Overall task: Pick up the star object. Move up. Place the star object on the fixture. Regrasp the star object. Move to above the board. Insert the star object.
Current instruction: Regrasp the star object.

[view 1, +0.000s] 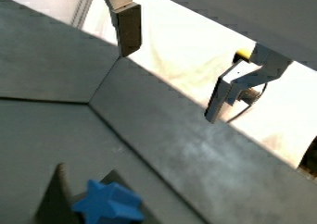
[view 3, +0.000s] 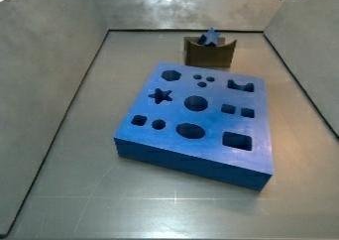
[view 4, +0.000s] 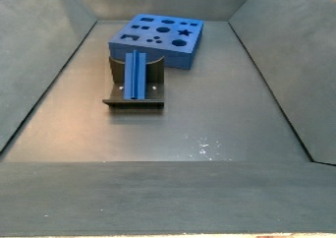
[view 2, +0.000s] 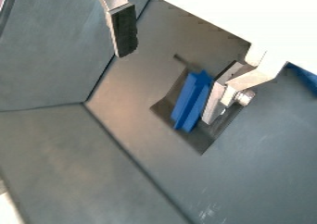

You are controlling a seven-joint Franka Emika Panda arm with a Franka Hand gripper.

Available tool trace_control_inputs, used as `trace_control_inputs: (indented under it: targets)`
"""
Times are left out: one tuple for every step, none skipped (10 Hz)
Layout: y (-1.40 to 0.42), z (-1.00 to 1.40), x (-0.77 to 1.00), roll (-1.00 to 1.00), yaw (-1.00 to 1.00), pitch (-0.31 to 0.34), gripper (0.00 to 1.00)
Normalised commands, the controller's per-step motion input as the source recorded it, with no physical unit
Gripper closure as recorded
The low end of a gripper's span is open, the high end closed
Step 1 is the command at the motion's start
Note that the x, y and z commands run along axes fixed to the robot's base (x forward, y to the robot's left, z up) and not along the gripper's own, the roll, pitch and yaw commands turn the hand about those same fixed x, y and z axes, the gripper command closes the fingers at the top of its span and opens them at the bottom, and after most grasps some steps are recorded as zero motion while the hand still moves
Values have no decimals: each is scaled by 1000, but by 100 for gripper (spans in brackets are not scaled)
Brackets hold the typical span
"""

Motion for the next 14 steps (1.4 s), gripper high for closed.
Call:
trace_control_inputs:
  targets:
    - [-51, -23, 104, 597, 179, 128, 0]
    - [-46, -24, 101, 366, 190, 102, 0]
    - [-37, -11, 92, 255, 195, 73, 0]
    - [-35, -12, 82, 201, 193, 39, 0]
    - [69, -1000, 33, 129, 155, 16, 0]
    - [68, -1000, 37, 125, 143, 3, 0]
    - [63, -1000, 47, 114, 129, -29, 0]
    - [57, -1000, 58, 90, 109, -62, 0]
    - [55, -1000, 66, 74, 92, -78, 0]
    - [53, -1000, 71, 68, 79, -84, 0]
    - [46, -1000, 80, 70, 48, -87, 0]
    - [38, -1000, 90, 70, 28, -91, 0]
    - [32, -1000, 100, 70, 6, -78, 0]
    - [31, -1000, 107, 72, -4, -65, 0]
